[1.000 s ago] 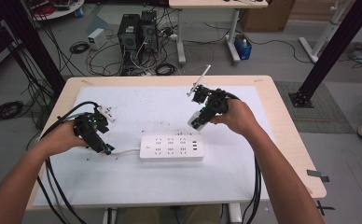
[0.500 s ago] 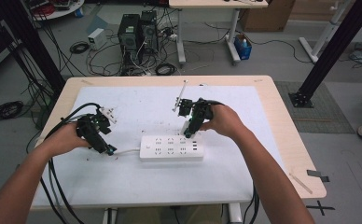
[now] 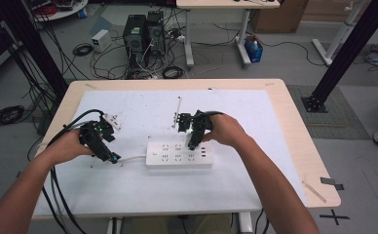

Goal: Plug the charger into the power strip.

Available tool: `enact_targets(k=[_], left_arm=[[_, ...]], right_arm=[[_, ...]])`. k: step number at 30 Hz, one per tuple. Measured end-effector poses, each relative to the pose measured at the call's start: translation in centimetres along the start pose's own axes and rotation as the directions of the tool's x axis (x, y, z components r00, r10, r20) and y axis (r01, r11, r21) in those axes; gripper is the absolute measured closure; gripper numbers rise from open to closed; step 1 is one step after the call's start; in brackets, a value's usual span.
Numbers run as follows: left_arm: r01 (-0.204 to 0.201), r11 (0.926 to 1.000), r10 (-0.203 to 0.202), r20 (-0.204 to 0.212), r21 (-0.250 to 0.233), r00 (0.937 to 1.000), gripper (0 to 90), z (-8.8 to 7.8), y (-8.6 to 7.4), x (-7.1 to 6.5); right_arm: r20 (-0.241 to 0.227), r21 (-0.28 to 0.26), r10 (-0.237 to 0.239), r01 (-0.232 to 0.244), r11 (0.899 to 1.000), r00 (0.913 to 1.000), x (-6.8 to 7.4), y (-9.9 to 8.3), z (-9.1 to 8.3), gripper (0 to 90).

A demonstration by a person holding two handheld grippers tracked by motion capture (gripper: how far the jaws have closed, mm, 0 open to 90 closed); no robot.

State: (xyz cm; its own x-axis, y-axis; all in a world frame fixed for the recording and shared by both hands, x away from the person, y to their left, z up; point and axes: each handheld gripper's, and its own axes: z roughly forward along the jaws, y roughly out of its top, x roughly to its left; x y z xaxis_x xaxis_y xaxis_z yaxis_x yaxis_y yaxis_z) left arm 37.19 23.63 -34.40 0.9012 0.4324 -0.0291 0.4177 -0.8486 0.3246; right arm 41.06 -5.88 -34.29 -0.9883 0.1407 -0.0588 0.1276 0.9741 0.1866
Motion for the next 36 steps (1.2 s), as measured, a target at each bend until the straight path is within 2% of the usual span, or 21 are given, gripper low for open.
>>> enact_targets(k=[3, 4, 8, 9, 11, 12, 13, 16, 17, 18, 20, 21, 22, 26, 27, 28, 29, 30, 33, 36], left_arm=[[0.001, 1.0000, -0.001, 0.001, 0.000, 1.0000, 19.7, 0.1, 0.0, 0.0], [0.010, 0.9999, -0.010, 0.003, -0.006, 0.9999, 19.7, 0.2, -0.1, 0.0], [0.012, 0.9999, -0.012, 0.009, -0.008, 0.9999, 19.7, 0.3, -0.1, 0.0], [0.000, 1.0000, 0.000, 0.006, 0.001, 1.0000, 19.7, 0.3, -0.2, 0.1], [0.012, 0.9999, -0.012, 0.012, -0.008, 0.9999, 19.7, 0.6, -0.2, 0.1], [0.012, 0.9999, -0.012, 0.012, -0.008, 0.9999, 19.7, 0.6, -0.2, 0.1], [0.004, 1.0000, -0.004, 0.014, 0.000, 0.9999, 19.7, 0.6, -0.2, 0.1], [-0.002, 1.0000, 0.002, 0.014, 0.000, 0.9999, 19.7, 0.7, -0.2, 0.1], [-0.003, 1.0000, 0.003, 0.014, 0.001, 0.9999, 19.7, 0.6, -0.2, 0.1], [0.009, 0.9999, -0.009, 0.017, -0.008, 0.9998, 19.7, 0.7, -0.3, 0.1], [-0.001, 1.0000, 0.001, 0.017, 0.000, 0.9999, 19.7, 0.6, -0.4, 0.3], [0.000, 1.0000, 0.000, 0.015, 0.002, 0.9999, 19.7, 0.5, -0.4, 0.3], [0.011, 0.9999, -0.011, 0.018, -0.008, 0.9998, 19.7, 0.6, -0.4, 0.2], [0.000, 1.0000, 0.000, 0.016, -0.003, 0.9999, 19.7, 0.6, -0.5, 0.2], [0.007, 0.9999, -0.007, 0.015, -0.009, 0.9999, 19.7, 0.7, -0.5, 0.1], [0.014, 0.9998, -0.014, 0.016, -0.013, 0.9998, 19.7, 0.7, -0.5, 0.1], [0.012, 0.9999, -0.012, 0.019, -0.012, 0.9998, 19.7, 0.7, -0.5, 0.1], [0.012, 0.9998, -0.012, 0.020, -0.013, 0.9997, 19.7, 0.8, -0.6, 0.1], [0.013, 0.9998, -0.013, 0.021, -0.014, 0.9997, 19.7, 0.8, -0.6, 0.1], [0.001, 1.0000, 0.000, 0.020, -0.005, 0.9998, 19.7, 0.8, -0.5, 0.2]], right_arm=[[0.009, 0.020, -0.034, 0.034, 0.999, 0.9994, 0.2, 0.3, 0.5, 62.2], [0.018, 0.045, -0.067, 0.067, 0.997, 0.9976, 0.4, 0.5, 0.8, 62.2], [0.018, 0.043, -0.100, 0.099, 0.994, 0.9948, 0.5, 0.9, 1.0, 62.2], [0.030, 0.059, -0.122, 0.120, 0.991, 0.9921, 0.5, 1.2, 1.1, 62.2], [0.042, 0.091, -0.149, 0.145, 0.985, 0.9880, 0.7, 1.6, 1.2, 62.3], [0.042, 0.091, -0.149, 0.145, 0.985, 0.9880, 0.7, 1.6, 1.2, 62.3], [0.041, 0.110, -0.166, 0.161, 0.981, 0.9853, 0.8, 2.0, 1.3, 62.3], [0.029, 0.122, -0.164, 0.160, 0.980, 0.9860, 0.9, 2.0, 1.4, 62.2], [0.030, 0.139, -0.173, 0.167, 0.976, 0.9845, 1.0, 1.9, 1.6, 62.2], [0.034, 0.139, -0.187, 0.180, 0.974, 0.9819, 1.1, 1.9, 1.7, 62.3], [0.032, 0.141, -0.186, 0.180, 0.974, 0.9821, 1.0, 2.0, 1.7, 62.3], [0.023, 0.140, -0.167, 0.162, 0.977, 0.9857, 0.8, 2.0, 1.7, 62.3], [0.023, 0.140, -0.167, 0.162, 0.977, 0.9857, 0.8, 2.0, 1.7, 62.3], [0.008, 0.145, -0.142, 0.139, 0.980, 0.9898, 0.5, 2.2, 1.8, 62.4], [0.006, 0.152, -0.142, 0.140, 0.978, 0.9898, 0.5, 2.2, 1.9, 62.4], [0.015, 0.187, -0.154, 0.148, 0.971, 0.9880, 0.7, 2.5, 2.6, 62.4], [0.015, 0.187, -0.154, 0.148, 0.971, 0.9880, 0.7, 2.5, 2.6, 62.4], [0.014, 0.183, -0.134, 0.129, 0.975, 0.9909, 0.7, 2.5, 2.6, 62.4], [0.015, 0.186, -0.142, 0.137, 0.973, 0.9898, 0.6, 2.5, 2.6, 62.5], [0.010, 0.202, -0.128, 0.124, 0.972, 0.9917, 0.5, 2.7, 2.7, 62.5]])
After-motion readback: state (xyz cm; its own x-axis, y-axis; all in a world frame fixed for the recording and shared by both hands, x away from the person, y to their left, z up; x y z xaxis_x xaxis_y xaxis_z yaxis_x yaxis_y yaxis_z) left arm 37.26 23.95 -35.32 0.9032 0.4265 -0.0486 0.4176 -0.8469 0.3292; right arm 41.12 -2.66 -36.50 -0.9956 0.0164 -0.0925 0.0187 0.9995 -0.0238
